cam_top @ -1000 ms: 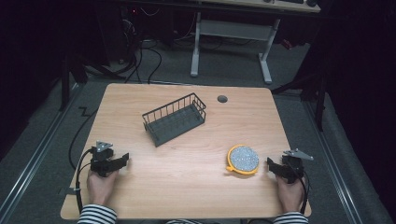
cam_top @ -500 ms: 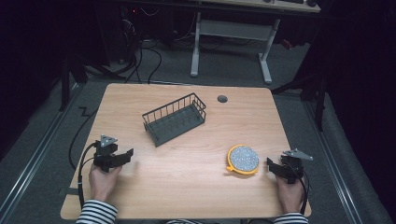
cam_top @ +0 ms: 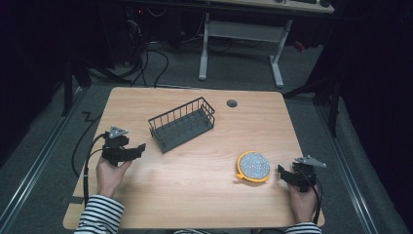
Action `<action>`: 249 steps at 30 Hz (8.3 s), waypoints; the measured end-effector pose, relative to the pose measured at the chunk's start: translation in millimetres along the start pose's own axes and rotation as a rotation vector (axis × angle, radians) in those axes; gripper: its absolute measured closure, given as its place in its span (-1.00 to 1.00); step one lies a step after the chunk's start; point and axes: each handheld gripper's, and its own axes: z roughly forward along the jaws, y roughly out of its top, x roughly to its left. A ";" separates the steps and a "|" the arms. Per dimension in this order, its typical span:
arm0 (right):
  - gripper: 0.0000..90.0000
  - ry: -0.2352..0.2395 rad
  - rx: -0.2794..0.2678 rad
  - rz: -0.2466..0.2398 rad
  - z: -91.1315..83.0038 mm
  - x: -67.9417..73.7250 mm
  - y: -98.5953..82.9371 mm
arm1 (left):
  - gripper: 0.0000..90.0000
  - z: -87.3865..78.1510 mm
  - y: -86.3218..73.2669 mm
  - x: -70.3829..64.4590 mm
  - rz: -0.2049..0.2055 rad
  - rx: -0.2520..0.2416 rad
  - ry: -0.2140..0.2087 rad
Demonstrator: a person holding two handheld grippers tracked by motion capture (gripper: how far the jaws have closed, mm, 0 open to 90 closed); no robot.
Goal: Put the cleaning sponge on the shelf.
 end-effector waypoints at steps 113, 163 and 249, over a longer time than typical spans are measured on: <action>-0.27 0.005 0.004 -0.001 -0.1 0.6 0.0 | 0.17 53.0 51.0 -71.3 0.179 0.105 -0.069; -0.27 0.006 0.004 0.001 -0.1 0.6 0.0 | -0.33 -1.8 28.3 -67.1 0.142 -0.016 -0.077; -0.05 0.070 0.078 0.006 -20.5 11.5 16.8 | -0.39 20.3 -87.5 8.3 -0.042 0.018 0.196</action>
